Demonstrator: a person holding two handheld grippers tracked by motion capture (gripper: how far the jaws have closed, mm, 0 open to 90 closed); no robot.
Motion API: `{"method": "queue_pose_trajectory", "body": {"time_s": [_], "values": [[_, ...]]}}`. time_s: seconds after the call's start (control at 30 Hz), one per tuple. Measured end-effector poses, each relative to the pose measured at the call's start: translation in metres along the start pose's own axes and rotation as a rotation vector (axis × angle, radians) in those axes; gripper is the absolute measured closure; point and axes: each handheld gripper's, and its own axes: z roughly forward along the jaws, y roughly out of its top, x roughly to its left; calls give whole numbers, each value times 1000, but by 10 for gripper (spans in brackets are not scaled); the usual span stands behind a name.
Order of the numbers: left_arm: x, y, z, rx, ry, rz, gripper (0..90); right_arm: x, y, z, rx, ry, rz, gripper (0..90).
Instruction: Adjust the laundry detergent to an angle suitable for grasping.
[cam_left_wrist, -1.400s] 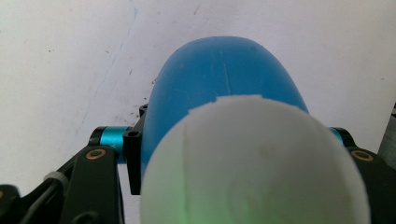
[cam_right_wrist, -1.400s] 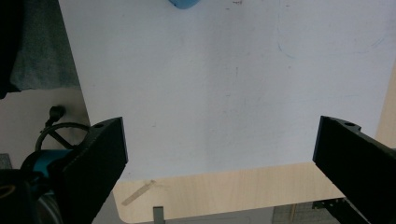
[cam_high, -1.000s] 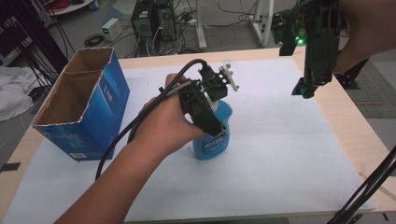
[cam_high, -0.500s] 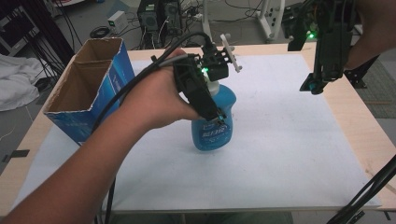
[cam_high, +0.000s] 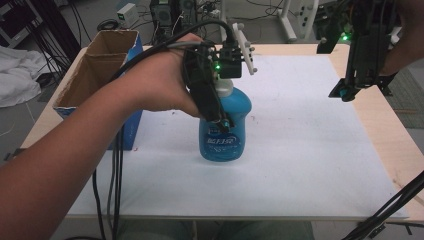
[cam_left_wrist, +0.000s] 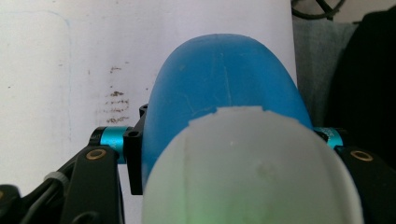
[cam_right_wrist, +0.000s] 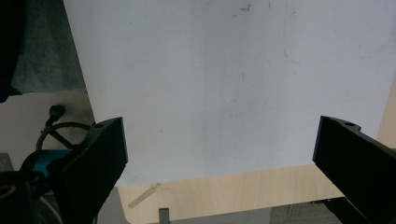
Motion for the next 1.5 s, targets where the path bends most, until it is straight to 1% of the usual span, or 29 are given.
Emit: {"method": "queue_pose_trajectory", "body": {"time_s": [0.1, 0.2, 0.27, 0.3, 0.37, 0.4, 0.43, 0.53, 0.6, 0.63, 0.67, 0.7, 0.77, 0.87, 0.93, 1.0, 1.03, 1.07, 1.17, 1.2, 1.23, 1.27, 1.37, 1.4, 1.43, 1.47, 1.5], "values": [[-2, -4, -1, -2, 0, 60, 387, 1, 1, 1, -1, -2, 3, 22], [-2, -8, -2, -13, -6, 102, 387, 2, 2, 2, 2, -1, 2, 21], [-2, -10, -3, -24, -22, 123, 387, 2, 2, 1, 8, -2, -3, 22], [-3, -11, -3, -32, -31, 131, 387, 3, 3, 2, 4, -2, 2, 21], [-4, -13, -2, -37, -47, 162, 387, 4, 3, 1, 4, -4, 6, 21], [-4, -13, -2, -37, -47, 162, 387, 4, 3, 1, 2, -4, 6, 22], [-6, -15, -1, -35, -58, 204, 387, 5, 3, 2, 1, -3, 8, 22], [-8, -16, 3, -26, -70, 244, 387, 5, 3, 3, 2, -3, 6, 22], [-8, -17, 4, -17, -71, 292, 387, 5, 3, 4, 3, -4, 8, 22], [-8, -18, 5, -20, -74, 298, 387, 5, 3, 4, 3, -5, 9, 22], [-9, -19, 6, -22, -77, 319, 387, 5, 3, 4, 2, -5, 8, 22], [-9, -19, 6, -22, -80, 350, 387, 6, 3, 3, 3, -4, 6, 22], [-10, -21, 7, -33, -88, 363, 387, 6, 2, 3, 1, -5, 5, 22], [-10, -22, 8, -36, -95, 392, 387, 6, 1, 3, 3, -6, 8, 22], [-10, -23, 9, -32, -96, 410, 387, 6, 1, 3, -1, -6, 7, 22], [-9, -25, 11, -23, -102, 419, 387, 7, 0, 4, 0, -7, 9, 22], [-9, -25, 12, -23, -104, 416, 387, 7, 0, 4, -3, -5, 8, 22], [-8, -26, 13, -10, -104, 426, 387, 7, 0, 5, -2, -5, 8, 22], [-8, -28, 16, -8, -109, 422, 387, 8, -1, 6, -2, -3, 12, 22], [-8, -31, 20, -11, -119, 413, 386, 8, -1, 6, -2, -2, 15, 22], [-8, -31, 20, -11, -119, 413, 387, 8, -1, 6, -2, -2, 15, 22], [-8, -34, 22, -21, -127, 411, 386, 7, -1, 7, -2, -3, 12, 22], [-6, -37, 23, -31, -144, 422, 386, 6, -2, 7, -6, -4, 10, 22], [-7, -38, 24, -39, -150, 413, 386, 6, -2, 7, -6, -3, 11, 22], [-6, -38, 24, -42, -156, 413, 386, 6, -1, 7, -6, -2, 10, 22], [-6, -39, 24, -41, -156, 421, 386, 6, -1, 7, -6, -3, 14, 22], [-6, -39, 24, -43, -156, 420, 386, 6, -1, 7, -5, -4, 12, 22]]}}
